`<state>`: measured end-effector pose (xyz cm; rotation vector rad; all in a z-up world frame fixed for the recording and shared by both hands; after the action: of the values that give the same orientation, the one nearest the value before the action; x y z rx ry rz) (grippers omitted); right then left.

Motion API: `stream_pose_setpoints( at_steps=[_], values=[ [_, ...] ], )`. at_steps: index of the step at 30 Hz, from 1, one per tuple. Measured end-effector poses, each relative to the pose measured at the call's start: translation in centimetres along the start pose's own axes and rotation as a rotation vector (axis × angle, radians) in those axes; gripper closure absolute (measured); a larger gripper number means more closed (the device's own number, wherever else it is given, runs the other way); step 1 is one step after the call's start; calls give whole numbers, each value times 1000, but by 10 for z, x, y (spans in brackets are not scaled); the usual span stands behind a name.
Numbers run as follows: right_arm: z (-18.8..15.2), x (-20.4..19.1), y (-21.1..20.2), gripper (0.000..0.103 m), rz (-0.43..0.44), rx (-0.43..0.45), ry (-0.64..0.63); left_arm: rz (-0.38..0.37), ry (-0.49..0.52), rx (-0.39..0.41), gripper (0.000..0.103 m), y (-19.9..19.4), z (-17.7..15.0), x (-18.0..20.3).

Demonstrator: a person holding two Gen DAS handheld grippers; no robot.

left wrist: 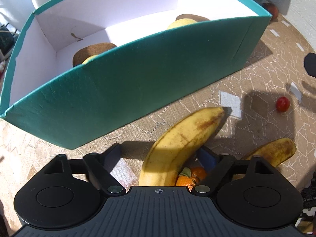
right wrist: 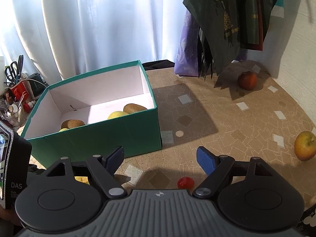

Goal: Organize fruits
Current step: 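Close the left gripper on the middle of the yellow banana, then lift the banana with the left gripper while the right gripper grasps a red cherry tomato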

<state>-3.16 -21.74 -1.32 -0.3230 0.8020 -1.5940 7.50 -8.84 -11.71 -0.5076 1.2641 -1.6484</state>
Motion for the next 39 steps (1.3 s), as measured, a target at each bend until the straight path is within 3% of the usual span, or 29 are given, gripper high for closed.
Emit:
stream_pose_setpoints(
  at_steps=[2,4,11,29,39],
  values=[
    [1,-1,1,22,-1,1,-3,-19,-10,6,44,-3,2,-1],
    [2,-2,2,22,0,2,-5,-43,-27,-4,52,-5,4,-3],
    [3,-1,5,22,-6,-4,-5,-54,-83,0,58,-14,1,-19],
    [0,1,7,22,-26,-23,-27,-94,-131,106,59,-60,-10,-38],
    [-8,4,9,22,-34,-41,-28,-62,-143,169,60,-85,-13,-50]
  ],
)
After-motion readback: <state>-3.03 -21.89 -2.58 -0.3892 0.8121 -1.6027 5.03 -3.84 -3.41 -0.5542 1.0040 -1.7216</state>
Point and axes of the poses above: each gripper's, at about its wrist camera, not at the fingertips, and y roughly the way its jaws point, x to its right, z to its top, the point moved 7 cm from there along y, roughly the way its jaws point, and after that the axes turned 15 degrees about z, right-handed, at the moved point
